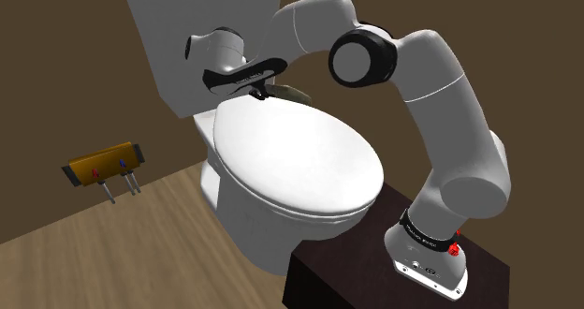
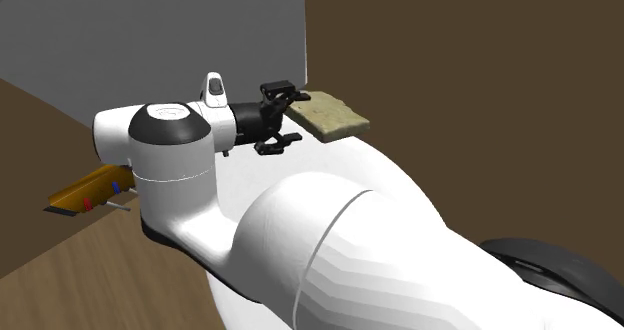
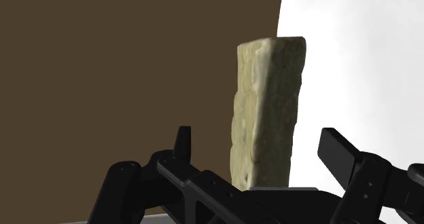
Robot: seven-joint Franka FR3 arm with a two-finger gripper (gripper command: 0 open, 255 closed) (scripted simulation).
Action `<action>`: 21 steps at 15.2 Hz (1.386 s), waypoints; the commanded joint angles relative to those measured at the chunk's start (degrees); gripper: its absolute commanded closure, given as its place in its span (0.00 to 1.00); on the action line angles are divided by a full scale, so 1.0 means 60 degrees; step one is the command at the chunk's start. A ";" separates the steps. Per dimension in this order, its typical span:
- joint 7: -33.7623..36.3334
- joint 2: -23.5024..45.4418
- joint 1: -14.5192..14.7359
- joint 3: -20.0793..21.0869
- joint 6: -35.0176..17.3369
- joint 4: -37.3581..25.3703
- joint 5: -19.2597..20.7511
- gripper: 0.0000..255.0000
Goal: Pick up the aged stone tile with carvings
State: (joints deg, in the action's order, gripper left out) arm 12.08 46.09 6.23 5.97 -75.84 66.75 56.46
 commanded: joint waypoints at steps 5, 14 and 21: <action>0.0244 0.0185 -0.0022 0.0010 -0.0178 0.0113 -0.0021 1.00; 0.0242 0.0192 -0.0021 0.0010 -0.0176 0.0103 -0.0020 1.00; -0.0227 -0.0157 0.0039 -0.0016 0.0181 -0.0130 0.0029 1.00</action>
State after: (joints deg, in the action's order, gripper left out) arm 11.21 45.75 6.55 5.95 -74.98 65.93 56.50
